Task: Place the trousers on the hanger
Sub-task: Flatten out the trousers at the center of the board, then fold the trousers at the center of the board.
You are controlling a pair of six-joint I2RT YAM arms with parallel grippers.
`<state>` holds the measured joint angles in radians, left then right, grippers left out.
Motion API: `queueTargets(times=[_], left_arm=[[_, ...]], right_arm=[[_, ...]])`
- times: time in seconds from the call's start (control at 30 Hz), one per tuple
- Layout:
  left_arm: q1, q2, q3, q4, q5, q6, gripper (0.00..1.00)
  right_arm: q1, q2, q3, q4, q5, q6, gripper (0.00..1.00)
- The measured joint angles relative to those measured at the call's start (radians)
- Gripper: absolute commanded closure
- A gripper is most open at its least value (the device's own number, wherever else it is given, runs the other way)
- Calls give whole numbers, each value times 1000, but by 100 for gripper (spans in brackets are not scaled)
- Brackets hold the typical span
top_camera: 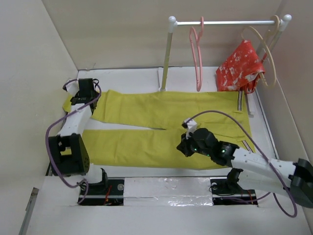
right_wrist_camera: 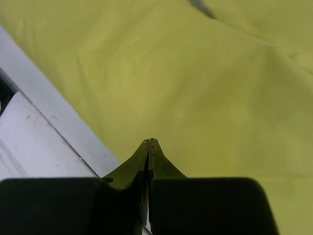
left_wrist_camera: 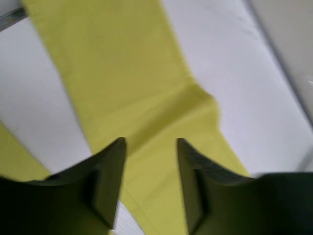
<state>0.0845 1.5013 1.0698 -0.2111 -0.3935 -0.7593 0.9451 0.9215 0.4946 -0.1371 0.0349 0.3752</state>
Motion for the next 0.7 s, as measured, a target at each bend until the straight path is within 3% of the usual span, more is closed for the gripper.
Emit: queueTargets(times=[0.1, 0.13, 0.17, 0.27, 0.4, 0.47, 0.53, 0.63, 0.67, 0.7], left_arm=[[-80, -141, -6, 47, 59, 26, 81], [-112, -179, -6, 59, 79, 33, 89], [-137, -209, -6, 69, 93, 41, 92], [-212, -327, -34, 108, 167, 66, 94], [-206, -490, -148, 130, 217, 85, 91], [-202, -529, -166, 120, 242, 97, 90], [-201, -540, -166, 117, 268, 110, 89], [-201, -549, -169, 111, 294, 129, 87], [-201, -556, -172, 109, 300, 135, 87], [-201, -564, -176, 105, 307, 141, 87]], right_arm=[[90, 206, 75, 69, 6, -7, 92], [127, 270, 106, 93, 14, -11, 84], [164, 324, 138, 109, 24, -15, 69], [251, 474, 248, 166, 40, -34, 49], [311, 724, 465, 200, 64, -74, 34], [320, 852, 591, 189, 87, -94, 18], [327, 963, 703, 167, 111, -116, 13], [332, 1077, 797, 134, 143, -138, 20], [334, 1103, 810, 120, 153, -144, 41], [337, 1125, 820, 110, 167, -161, 57]])
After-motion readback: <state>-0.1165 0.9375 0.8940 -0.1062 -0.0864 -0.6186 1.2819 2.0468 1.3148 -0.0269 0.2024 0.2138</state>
